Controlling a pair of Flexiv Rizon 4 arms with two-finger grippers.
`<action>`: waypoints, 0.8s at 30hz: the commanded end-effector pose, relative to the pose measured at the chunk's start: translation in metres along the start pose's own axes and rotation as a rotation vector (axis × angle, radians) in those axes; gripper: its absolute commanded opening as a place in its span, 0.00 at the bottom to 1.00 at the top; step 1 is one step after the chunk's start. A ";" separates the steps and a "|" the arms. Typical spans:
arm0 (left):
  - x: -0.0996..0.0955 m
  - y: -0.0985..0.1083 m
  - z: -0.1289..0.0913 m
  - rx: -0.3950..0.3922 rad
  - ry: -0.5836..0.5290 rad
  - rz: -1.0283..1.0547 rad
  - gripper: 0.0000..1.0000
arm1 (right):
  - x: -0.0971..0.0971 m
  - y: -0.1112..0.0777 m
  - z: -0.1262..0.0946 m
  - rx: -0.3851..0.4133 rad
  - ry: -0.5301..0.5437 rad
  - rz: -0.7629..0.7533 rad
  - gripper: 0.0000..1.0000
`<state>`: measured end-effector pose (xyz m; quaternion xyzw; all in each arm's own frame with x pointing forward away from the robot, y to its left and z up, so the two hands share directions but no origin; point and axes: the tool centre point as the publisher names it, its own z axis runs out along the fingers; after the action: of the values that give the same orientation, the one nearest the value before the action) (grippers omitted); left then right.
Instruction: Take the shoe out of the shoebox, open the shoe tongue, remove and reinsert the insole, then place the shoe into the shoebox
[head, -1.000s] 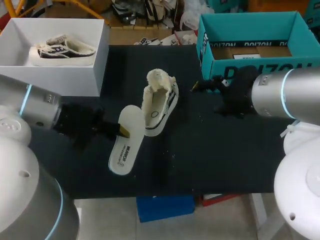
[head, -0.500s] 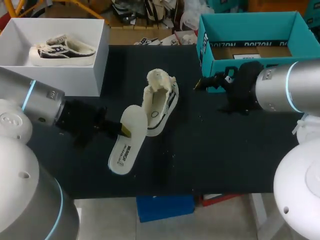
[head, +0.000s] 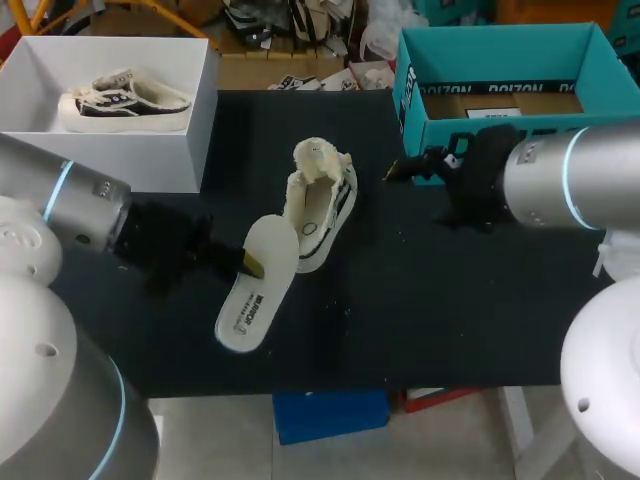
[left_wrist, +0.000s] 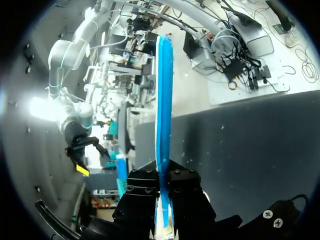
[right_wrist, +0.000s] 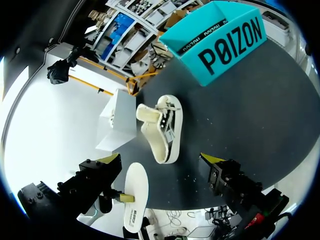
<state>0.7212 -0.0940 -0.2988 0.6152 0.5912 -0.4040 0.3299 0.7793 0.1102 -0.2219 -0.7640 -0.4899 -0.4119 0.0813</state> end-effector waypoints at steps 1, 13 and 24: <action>0.004 0.016 -0.008 0.300 -0.036 -0.033 0.00 | 0.000 0.000 -0.001 0.001 -0.001 0.001 1.00; 0.006 0.016 -0.005 0.442 0.059 -0.066 0.00 | 0.000 0.000 -0.001 0.001 -0.001 0.001 1.00; 0.009 0.032 -0.014 0.365 0.265 -0.045 0.00 | 0.000 0.000 -0.001 0.001 -0.001 0.001 1.00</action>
<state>0.7512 -0.0792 -0.3168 0.6818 0.5441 -0.4672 0.1442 0.7786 0.1101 -0.2227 -0.7639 -0.4894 -0.4128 0.0811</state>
